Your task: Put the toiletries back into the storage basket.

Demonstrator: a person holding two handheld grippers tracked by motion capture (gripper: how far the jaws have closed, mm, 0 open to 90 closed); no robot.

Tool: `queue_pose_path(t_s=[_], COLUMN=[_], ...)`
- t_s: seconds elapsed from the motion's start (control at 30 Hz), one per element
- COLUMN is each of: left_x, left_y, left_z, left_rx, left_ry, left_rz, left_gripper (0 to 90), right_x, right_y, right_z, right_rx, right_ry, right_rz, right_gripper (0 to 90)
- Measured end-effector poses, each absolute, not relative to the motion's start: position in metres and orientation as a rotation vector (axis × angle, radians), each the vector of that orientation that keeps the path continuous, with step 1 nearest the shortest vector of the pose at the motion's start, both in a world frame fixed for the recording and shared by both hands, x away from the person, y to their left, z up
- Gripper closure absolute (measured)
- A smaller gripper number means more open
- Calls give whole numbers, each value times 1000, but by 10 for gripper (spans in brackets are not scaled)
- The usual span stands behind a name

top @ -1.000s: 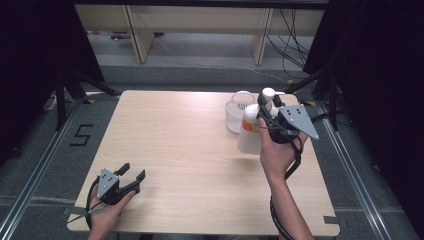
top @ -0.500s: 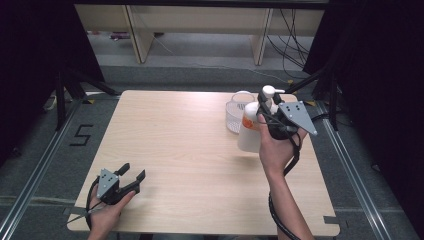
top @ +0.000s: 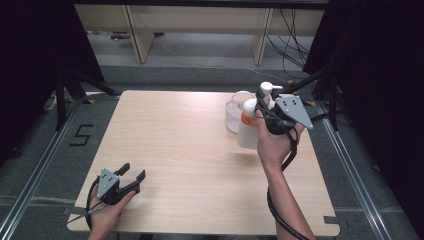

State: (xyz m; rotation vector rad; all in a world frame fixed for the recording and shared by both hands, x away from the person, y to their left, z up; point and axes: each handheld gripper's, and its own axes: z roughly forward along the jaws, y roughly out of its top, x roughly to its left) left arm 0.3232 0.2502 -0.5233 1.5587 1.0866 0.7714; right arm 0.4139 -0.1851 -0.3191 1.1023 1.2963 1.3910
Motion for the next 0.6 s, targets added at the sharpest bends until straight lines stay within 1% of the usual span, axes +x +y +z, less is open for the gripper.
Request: queue_pose_path(t_s=[0.6], left_x=[323], left_y=[250], left_z=[-523], left_rx=[1557], left_ry=[1084], left_rz=[770], left_gripper=[337], right_x=[430], right_y=[-181], right_z=[-316], right_rx=[1110], right_ry=[1299], right_rz=[1386], right_gripper=[600])
